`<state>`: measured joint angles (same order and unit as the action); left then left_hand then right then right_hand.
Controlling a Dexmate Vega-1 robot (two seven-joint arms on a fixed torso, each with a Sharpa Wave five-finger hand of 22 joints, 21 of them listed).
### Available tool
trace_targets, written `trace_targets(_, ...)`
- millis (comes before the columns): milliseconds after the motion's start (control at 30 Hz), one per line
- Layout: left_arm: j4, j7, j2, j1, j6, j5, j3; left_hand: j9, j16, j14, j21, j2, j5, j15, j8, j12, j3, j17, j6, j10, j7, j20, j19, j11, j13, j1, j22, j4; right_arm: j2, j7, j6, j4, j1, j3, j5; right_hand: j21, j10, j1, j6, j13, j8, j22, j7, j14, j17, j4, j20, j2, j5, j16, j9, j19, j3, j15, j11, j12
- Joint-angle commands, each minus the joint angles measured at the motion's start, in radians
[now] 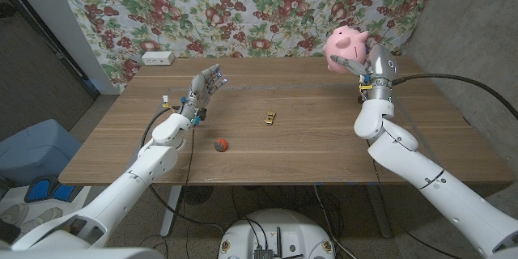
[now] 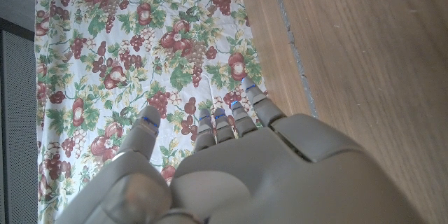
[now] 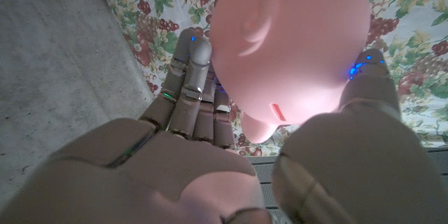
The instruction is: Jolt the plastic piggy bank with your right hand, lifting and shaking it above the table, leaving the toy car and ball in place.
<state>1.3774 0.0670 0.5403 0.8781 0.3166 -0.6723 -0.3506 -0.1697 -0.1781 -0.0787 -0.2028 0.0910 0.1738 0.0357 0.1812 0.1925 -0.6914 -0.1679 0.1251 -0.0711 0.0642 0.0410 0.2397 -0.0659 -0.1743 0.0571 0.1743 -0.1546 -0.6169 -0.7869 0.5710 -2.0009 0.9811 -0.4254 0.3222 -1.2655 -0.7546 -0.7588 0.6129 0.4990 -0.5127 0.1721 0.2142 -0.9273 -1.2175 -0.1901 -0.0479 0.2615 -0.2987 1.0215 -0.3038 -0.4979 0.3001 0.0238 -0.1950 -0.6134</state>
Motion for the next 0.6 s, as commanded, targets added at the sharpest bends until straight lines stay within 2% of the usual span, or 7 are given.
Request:
trace_targets(33,-0.006,-0.002,-0.002,-0.006,0.001,0.004,-0.001,-0.005,0.001,0.001,0.003,0.007,0.001,0.021,0.001,0.0,-0.002,-0.002,0.006,0.0,0.0,0.004,0.006,0.006,-0.005,0.008,0.004,-0.001,0.116,-0.183,-0.034,0.059,0.011,0.022,0.039,-0.005,-0.307,-0.309,0.327,0.284,-0.004,0.003,-0.122,-0.081,-0.001,0.023,-0.013,-0.337,-0.1,-0.003,-0.183,-0.004,0.252,0.192,0.225,-0.005)
trace_targets(267,0.001,-0.006,0.001,-0.003,0.0,0.005,0.0,-0.005,0.001,0.001,0.003,0.007,0.001,0.022,0.0,0.001,-0.001,-0.001,0.005,-0.002,-0.001,0.003,0.006,0.005,-0.005,0.009,0.004,-0.002,0.111,-0.172,-0.041,0.057,0.015,0.024,0.041,-0.005,-0.305,-0.308,0.328,0.289,-0.004,0.003,-0.123,-0.082,-0.001,0.023,-0.013,-0.336,-0.101,-0.005,-0.184,-0.004,0.253,0.192,0.226,-0.005)
trace_targets(467,0.006,-0.006,0.002,-0.002,-0.005,0.005,-0.001,-0.005,0.001,0.001,0.004,0.007,0.0,0.022,0.001,0.001,-0.001,-0.002,0.006,-0.002,0.0,0.003,0.005,0.005,-0.005,0.008,0.004,-0.001,0.045,-0.081,-0.042,0.026,0.021,0.021,0.038,-0.003,-0.305,-0.308,0.328,0.286,-0.003,0.003,-0.123,-0.081,-0.001,0.022,-0.017,-0.335,-0.101,-0.007,-0.185,0.001,0.255,0.192,0.228,-0.003)
trace_targets(600,0.01,-0.008,0.004,-0.003,-0.007,0.008,-0.003,-0.005,0.001,0.001,0.004,0.008,0.001,0.022,0.001,0.0,-0.002,-0.002,0.006,-0.001,0.0,0.003,0.004,0.005,-0.005,0.009,0.004,-0.001,-0.025,0.032,-0.028,-0.01,0.022,0.019,0.025,-0.002,-0.3,-0.306,0.325,0.292,-0.002,0.003,-0.124,-0.079,0.0,0.023,-0.019,-0.334,-0.101,-0.009,-0.186,0.004,0.255,0.191,0.227,-0.003)
